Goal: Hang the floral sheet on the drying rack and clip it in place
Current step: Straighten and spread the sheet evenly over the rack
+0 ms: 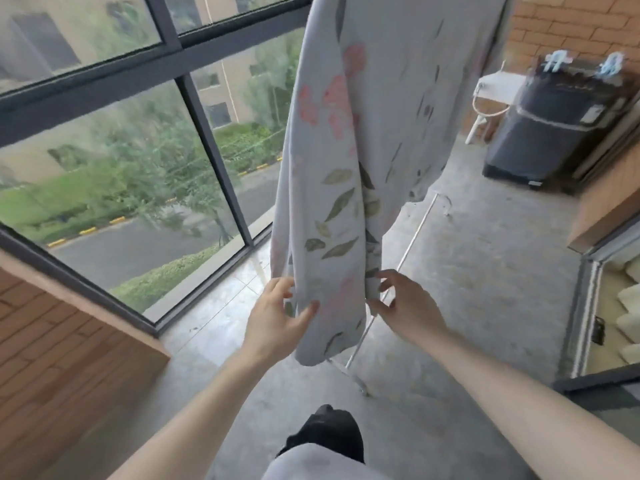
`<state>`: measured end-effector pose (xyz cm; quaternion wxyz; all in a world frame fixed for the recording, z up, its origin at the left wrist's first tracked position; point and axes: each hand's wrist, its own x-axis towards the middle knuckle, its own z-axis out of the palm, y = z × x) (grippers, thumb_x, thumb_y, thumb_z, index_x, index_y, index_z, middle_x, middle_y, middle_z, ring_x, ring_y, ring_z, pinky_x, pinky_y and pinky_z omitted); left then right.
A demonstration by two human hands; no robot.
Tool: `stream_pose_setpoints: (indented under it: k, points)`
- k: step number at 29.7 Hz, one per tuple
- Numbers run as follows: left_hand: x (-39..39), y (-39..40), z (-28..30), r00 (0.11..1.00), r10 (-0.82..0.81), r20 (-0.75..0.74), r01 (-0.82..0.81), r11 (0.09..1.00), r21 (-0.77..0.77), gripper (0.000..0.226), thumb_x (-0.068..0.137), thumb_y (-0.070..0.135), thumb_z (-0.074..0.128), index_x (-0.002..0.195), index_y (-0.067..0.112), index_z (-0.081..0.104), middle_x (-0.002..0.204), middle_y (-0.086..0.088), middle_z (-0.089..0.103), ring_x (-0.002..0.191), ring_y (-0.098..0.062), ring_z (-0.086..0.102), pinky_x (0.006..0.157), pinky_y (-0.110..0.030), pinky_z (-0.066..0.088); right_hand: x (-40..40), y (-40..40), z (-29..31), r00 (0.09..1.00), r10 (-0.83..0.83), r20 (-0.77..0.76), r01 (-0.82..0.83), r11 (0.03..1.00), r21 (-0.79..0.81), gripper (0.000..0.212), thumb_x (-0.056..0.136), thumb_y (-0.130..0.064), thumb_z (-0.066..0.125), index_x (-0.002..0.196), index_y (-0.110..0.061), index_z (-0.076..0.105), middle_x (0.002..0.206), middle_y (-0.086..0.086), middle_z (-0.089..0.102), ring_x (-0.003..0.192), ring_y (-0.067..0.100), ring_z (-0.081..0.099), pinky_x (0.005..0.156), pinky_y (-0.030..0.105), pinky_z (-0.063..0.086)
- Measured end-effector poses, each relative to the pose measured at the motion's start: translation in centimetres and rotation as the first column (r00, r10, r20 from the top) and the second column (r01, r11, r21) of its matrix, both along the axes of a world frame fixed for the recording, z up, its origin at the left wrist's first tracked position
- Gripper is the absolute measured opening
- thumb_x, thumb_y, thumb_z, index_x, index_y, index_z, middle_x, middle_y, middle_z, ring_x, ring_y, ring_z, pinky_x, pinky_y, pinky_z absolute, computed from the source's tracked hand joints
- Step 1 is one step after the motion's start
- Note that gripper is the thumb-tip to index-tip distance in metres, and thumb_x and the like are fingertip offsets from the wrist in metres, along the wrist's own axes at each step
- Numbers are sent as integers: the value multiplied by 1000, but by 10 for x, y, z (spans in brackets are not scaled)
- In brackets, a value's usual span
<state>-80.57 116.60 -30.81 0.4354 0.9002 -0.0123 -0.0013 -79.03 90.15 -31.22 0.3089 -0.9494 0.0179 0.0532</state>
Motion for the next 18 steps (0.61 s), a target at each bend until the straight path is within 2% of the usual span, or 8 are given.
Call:
stream_pose_setpoints:
  k: [2, 6, 9, 11, 13, 15, 16, 18]
  points:
    - [-2, -4, -4, 992, 95, 85, -99, 994, 43, 1, 92, 33, 72, 91, 32, 72, 98, 19, 62, 93, -9, 62, 75, -38, 54, 11, 4, 9, 999, -11, 49, 9, 999, 39, 44, 90, -46, 70, 129, -34, 52, 112, -18, 63, 83, 15, 67, 77, 32, 46]
    - [-3, -2, -5, 950, 282, 132, -296, 950, 96, 22, 93, 27, 70, 73, 34, 61, 86, 17, 64, 88, -9, 64, 66, -36, 53, 41, 4, 26, 993, -64, 99, 53, 992, 115, 59, 93, -46, 68, 143, -32, 40, 117, -15, 61, 90, 15, 59, 80, 34, 44]
    - [-2, 12, -8, 924, 346, 164, -369, 919, 138, 26, 91, 26, 71, 72, 35, 55, 84, 16, 63, 85, -12, 63, 61, -32, 47, 55, 7, 32, 990, -57, 131, 45, 995, 93, 58, 94, -52, 64, 143, -31, 42, 115, -9, 65, 98, 20, 63, 85, 39, 51]
    - [1, 17, -10, 904, 387, 180, -416, 895, 165, 25, 91, 24, 71, 74, 31, 55, 84, 15, 62, 84, -14, 62, 58, -31, 44, 67, 6, 32, 987, -55, 152, 43, 996, 81, 55, 94, -57, 62, 139, -30, 46, 110, -8, 67, 95, 21, 65, 81, 38, 51]
    - [5, 17, -14, 879, 441, 182, -468, 870, 154, 23, 91, 22, 72, 75, 29, 57, 84, 14, 62, 84, -15, 61, 59, -32, 45, 89, 2, 33, 987, -67, 143, 55, 995, 88, 59, 92, -61, 63, 137, -28, 45, 102, -9, 67, 87, 19, 62, 73, 35, 45]
    - [6, 17, -13, 866, 465, 185, -493, 856, 156, 20, 91, 21, 72, 77, 26, 60, 85, 13, 62, 83, -16, 59, 60, -34, 47, 106, -4, 30, 987, -98, 128, 88, 993, 82, 48, 92, -62, 63, 121, -24, 53, 88, -10, 65, 78, 19, 60, 68, 33, 40]
    - [4, 18, -12, 861, 469, 194, -500, 851, 160, 19, 91, 20, 72, 77, 26, 60, 85, 13, 62, 83, -17, 59, 61, -35, 48, 108, -8, 26, 988, -90, 128, 82, 995, 60, 39, 95, -58, 62, 104, -20, 57, 80, -9, 63, 75, 22, 61, 65, 33, 39]
    - [8, 18, -10, 845, 491, 213, -526, 835, 164, 19, 91, 18, 71, 77, 25, 60, 85, 13, 61, 83, -17, 58, 60, -35, 45, 121, -15, 16, 989, -47, 141, 48, 999, 1, 37, 100, -45, 59, 80, -14, 55, 70, -2, 60, 72, 32, 62, 60, 33, 38]
